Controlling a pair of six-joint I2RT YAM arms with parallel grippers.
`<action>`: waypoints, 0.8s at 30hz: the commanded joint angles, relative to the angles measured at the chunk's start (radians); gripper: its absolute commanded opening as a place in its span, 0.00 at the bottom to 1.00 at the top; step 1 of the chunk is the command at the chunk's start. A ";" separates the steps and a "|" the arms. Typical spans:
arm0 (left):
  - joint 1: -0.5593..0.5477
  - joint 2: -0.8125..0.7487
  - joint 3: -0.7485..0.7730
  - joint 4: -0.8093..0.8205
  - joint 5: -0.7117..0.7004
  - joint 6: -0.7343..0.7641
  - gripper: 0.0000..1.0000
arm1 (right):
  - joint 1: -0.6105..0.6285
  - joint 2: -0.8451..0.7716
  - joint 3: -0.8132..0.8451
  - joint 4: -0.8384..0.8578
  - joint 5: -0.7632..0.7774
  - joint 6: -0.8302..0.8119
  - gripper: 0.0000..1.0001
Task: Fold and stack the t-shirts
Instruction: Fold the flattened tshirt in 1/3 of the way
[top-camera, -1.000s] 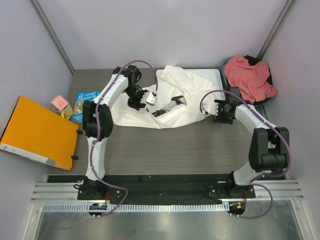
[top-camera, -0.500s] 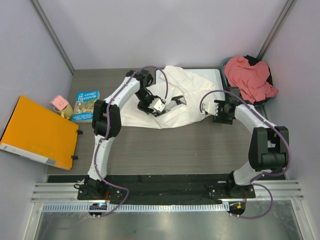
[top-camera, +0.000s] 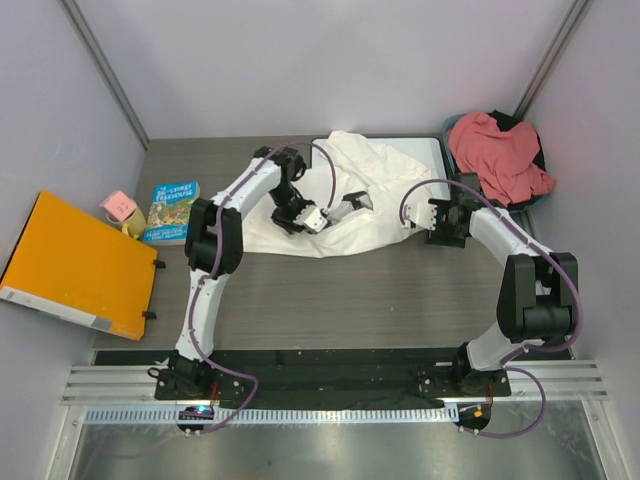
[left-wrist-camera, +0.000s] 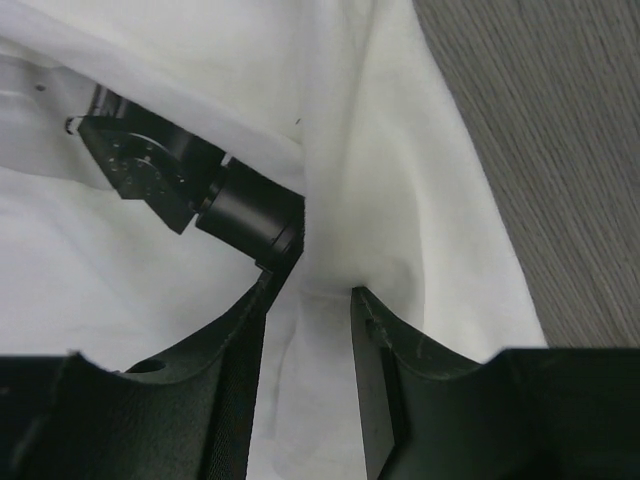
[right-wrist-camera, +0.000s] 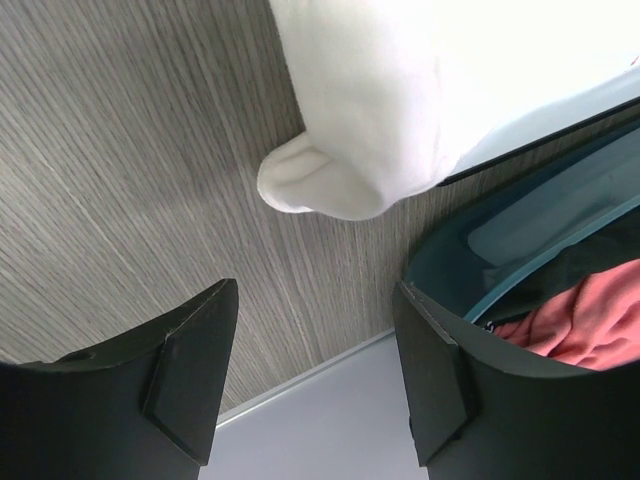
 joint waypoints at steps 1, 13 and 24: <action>-0.007 -0.011 -0.034 -0.335 -0.021 0.020 0.40 | -0.004 -0.001 0.047 -0.001 0.007 -0.012 0.68; -0.008 -0.005 0.031 -0.326 -0.122 -0.111 0.00 | -0.004 0.002 0.042 0.002 -0.048 -0.093 0.72; 0.003 -0.086 0.016 -0.300 -0.152 -0.229 0.00 | 0.097 0.036 -0.001 0.085 -0.109 -0.205 0.73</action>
